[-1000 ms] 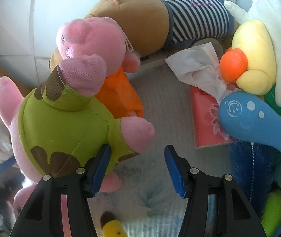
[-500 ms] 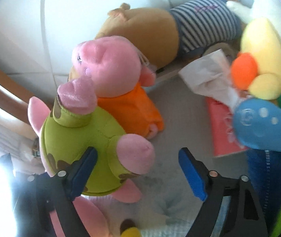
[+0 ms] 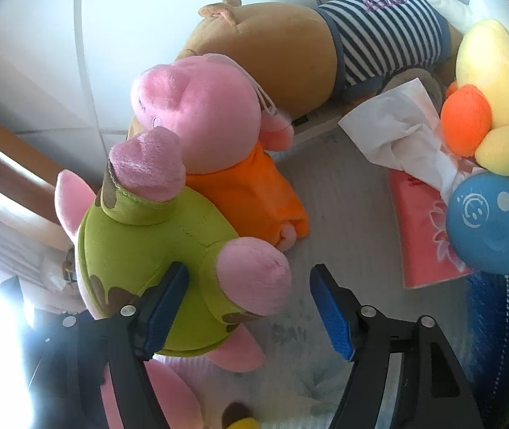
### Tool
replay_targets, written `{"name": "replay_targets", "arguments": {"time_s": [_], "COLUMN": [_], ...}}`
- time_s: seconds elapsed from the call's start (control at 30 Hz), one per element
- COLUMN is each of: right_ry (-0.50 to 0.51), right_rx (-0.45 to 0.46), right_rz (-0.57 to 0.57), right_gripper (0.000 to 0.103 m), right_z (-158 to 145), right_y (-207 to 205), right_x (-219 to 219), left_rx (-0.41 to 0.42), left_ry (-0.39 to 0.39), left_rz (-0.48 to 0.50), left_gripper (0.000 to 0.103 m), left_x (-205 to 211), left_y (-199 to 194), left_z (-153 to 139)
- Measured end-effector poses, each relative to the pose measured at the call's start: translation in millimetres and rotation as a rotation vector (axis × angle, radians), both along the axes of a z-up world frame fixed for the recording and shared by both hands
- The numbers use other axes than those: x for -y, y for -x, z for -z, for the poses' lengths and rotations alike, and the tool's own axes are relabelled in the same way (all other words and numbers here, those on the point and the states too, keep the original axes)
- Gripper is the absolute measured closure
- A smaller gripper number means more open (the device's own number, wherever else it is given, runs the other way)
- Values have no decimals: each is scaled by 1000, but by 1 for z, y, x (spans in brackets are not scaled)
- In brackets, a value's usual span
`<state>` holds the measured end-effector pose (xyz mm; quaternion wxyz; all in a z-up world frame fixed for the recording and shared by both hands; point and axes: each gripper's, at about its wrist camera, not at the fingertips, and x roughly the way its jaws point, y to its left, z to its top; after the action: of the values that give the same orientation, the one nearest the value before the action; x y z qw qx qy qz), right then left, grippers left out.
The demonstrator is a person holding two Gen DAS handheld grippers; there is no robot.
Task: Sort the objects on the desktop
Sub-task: 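Close the left tool on the pink plush arm while the right tool closes on its other arm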
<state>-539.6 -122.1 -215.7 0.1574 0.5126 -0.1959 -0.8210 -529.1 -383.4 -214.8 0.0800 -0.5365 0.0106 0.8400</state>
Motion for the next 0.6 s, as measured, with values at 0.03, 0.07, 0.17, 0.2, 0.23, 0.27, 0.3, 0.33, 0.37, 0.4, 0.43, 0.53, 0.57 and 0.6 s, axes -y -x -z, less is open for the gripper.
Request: {"name": "replay_targets", "arguments": {"time_s": [0.03, 0.07, 0.17, 0.2, 0.23, 0.27, 0.3, 0.33, 0.37, 0.4, 0.43, 0.53, 0.57, 0.6], "right_ry": [0, 0, -44, -53, -56, -61, -69, -76, -81, -86, -88, -66, -60, -58], "right_rx": [-5, -12, -33, -38, -40, -44, -50, -56, -61, -62, -61, -62, -65, -67], "right_rz": [-5, -12, -28, -31, -31, -33, -37, -40, -44, -49, -51, -44, -43, -38], "right_gripper": [44, 52, 55, 55, 56, 56, 57, 58, 60, 60, 60, 60, 59, 53], "right_z": [-2, -5, -12, -13, -14, -16, -18, -21, -23, -23, -24, -20, -19, -17], "right_y": [-1, -3, -8, -10, -11, -13, -18, -24, -29, -20, -8, -3, -4, -3], "right_x": [2, 4, 13, 15, 17, 18, 20, 22, 24, 25, 26, 26, 26, 26], "left_rx": [-5, -9, -13, -13, -15, -18, -23, -25, -26, -24, -21, -13, -10, -8], "left_ry": [2, 4, 3, 3, 6, 11, 19, 24, 27, 26, 25, 24, 24, 25], "left_rz": [-2, -3, -3, -3, -3, -3, -1, 2, 4, 7, 11, 19, 19, 18], "left_gripper": [28, 29, 32, 33, 35, 36, 37, 38, 39, 39, 39, 39, 39, 39], "left_x": [0, 0, 1, 2, 2, 2, 1, 1, 1, 1, 2, 3, 3, 3], "left_y": [-1, -1, -2, -2, -2, -3, -3, -3, -3, -3, -2, 0, 1, 2], "left_z": [-1, -1, -1, -1, -1, -2, -3, -4, -5, -5, -4, -2, -1, 0]}}
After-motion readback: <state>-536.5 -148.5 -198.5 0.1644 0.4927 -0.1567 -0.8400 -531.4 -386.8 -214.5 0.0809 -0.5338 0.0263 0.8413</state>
